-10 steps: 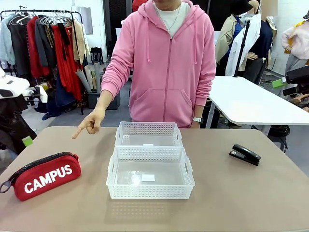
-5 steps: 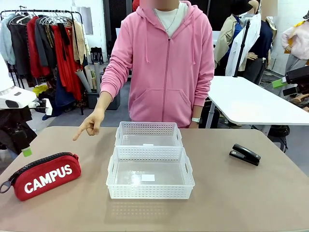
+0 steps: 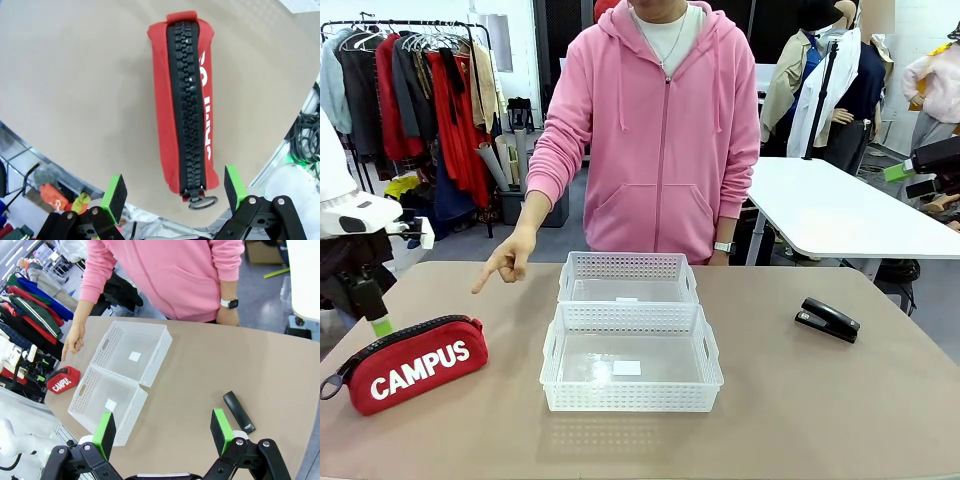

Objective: Distribute items into two baskets.
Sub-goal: Pick up the Pencil pouch that the person points to.

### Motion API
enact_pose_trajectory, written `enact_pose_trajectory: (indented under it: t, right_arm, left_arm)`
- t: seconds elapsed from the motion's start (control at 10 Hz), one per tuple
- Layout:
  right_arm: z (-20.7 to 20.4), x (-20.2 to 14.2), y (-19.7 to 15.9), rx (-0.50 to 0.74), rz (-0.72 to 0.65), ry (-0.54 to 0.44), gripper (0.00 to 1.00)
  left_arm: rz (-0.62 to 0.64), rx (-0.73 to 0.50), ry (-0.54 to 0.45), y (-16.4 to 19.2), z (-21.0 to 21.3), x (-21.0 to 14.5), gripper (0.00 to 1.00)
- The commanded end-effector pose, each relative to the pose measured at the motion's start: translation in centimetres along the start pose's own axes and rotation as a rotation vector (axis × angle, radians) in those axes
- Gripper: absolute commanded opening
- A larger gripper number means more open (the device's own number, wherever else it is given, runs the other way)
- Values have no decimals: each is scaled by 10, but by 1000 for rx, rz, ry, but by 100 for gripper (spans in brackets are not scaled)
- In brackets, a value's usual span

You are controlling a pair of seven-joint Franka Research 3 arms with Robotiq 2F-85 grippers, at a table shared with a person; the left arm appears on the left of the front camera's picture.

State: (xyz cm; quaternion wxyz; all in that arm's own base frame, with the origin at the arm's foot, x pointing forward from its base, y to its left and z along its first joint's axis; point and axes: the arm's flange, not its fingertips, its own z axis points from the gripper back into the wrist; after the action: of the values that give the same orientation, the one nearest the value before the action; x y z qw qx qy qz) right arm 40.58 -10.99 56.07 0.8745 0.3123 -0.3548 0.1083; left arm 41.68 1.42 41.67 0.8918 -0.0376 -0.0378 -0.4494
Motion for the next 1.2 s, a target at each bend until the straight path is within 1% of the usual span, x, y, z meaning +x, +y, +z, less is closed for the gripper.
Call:
enact_pose_trajectory:
  t: [0.0,0.3,0.4,0.6,0.8,1.1]
  right_arm:
    - [0,1,-1,14,2,-9,100]
    - [0,1,-1,14,2,-9,100]
    - [0,1,-1,14,2,-9,100]
    - [0,1,-1,14,2,-9,100]
    - [0,1,-1,14,2,-9,100]
    - [0,1,-1,14,2,-9,100]
  left_arm:
    - [-26,-37,-52,6,-13,3,100]
    - [-54,-64,-75,7,-38,6,100]
    - [-60,-70,-60,6,-45,6,100]
    - [-82,-99,-64,5,-57,6,100]
    - [-90,-82,-72,6,-73,8,100]
    - [-79,-80,-58,7,-87,11,100]
